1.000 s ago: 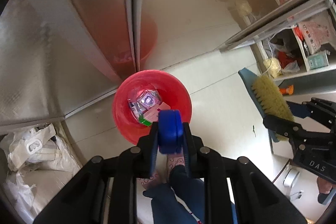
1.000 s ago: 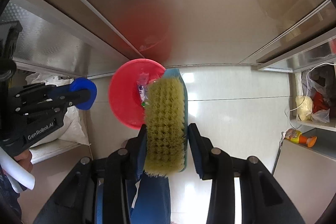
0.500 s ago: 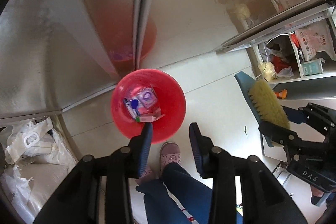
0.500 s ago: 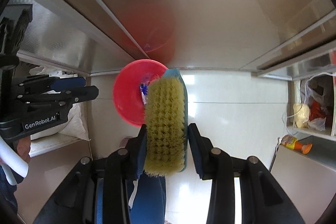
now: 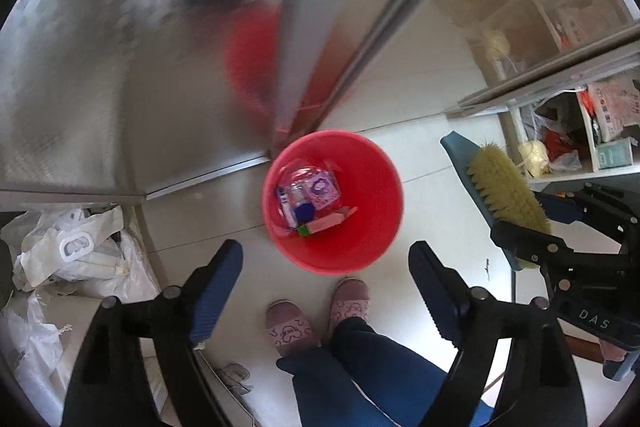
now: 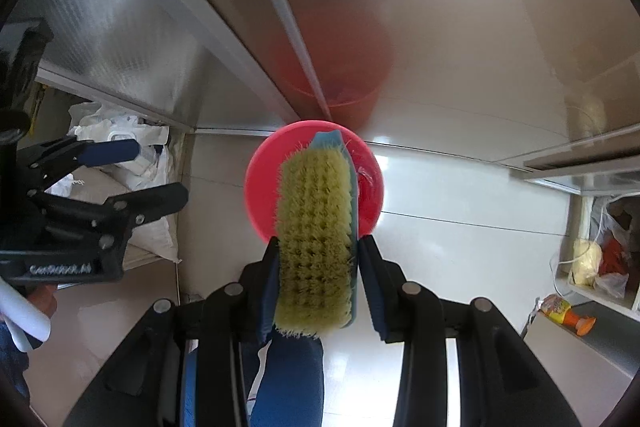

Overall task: Collect trash
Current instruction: 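Open the right gripper to drop the scrub brush into the red bucket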

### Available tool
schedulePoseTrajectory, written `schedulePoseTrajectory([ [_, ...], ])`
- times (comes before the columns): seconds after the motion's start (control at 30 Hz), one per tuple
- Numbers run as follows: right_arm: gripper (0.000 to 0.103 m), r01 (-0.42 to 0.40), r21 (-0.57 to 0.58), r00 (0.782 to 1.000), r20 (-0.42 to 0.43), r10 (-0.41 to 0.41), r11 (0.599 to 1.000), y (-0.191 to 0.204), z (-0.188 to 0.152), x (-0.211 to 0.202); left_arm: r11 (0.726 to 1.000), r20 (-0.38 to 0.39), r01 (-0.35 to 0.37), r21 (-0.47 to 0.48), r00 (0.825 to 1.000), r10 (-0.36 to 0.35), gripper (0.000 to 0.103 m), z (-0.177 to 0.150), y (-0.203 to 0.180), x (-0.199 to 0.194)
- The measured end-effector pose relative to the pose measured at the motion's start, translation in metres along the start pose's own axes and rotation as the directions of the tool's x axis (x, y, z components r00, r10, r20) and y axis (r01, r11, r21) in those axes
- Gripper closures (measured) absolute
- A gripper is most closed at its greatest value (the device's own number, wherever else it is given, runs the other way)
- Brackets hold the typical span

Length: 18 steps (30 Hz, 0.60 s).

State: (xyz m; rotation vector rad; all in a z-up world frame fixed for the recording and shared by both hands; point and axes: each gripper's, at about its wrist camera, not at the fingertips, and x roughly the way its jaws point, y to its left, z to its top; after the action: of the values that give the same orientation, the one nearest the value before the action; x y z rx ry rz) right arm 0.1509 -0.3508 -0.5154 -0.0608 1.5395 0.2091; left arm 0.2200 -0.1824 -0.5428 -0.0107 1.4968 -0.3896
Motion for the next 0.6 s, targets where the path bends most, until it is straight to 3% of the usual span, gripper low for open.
schedulePoseTrajectory([
  [0.23, 0.067, 0.003, -0.040, 1.000, -0.009, -0.003, 0.999, 0.015, 0.008, 0.016, 0.999, 0.002, -0.053, 0.002, 0.999, 0.053, 0.015, -0.002, 0.016, 0.001],
  [0.6, 0.064, 0.024, -0.035, 0.999, -0.047, -0.026, 0.999, 0.027, 0.011, 0.028, 0.999, -0.009, -0.047, -0.021, 0.999, 0.047, 0.015, -0.009, 0.029, 0.005],
])
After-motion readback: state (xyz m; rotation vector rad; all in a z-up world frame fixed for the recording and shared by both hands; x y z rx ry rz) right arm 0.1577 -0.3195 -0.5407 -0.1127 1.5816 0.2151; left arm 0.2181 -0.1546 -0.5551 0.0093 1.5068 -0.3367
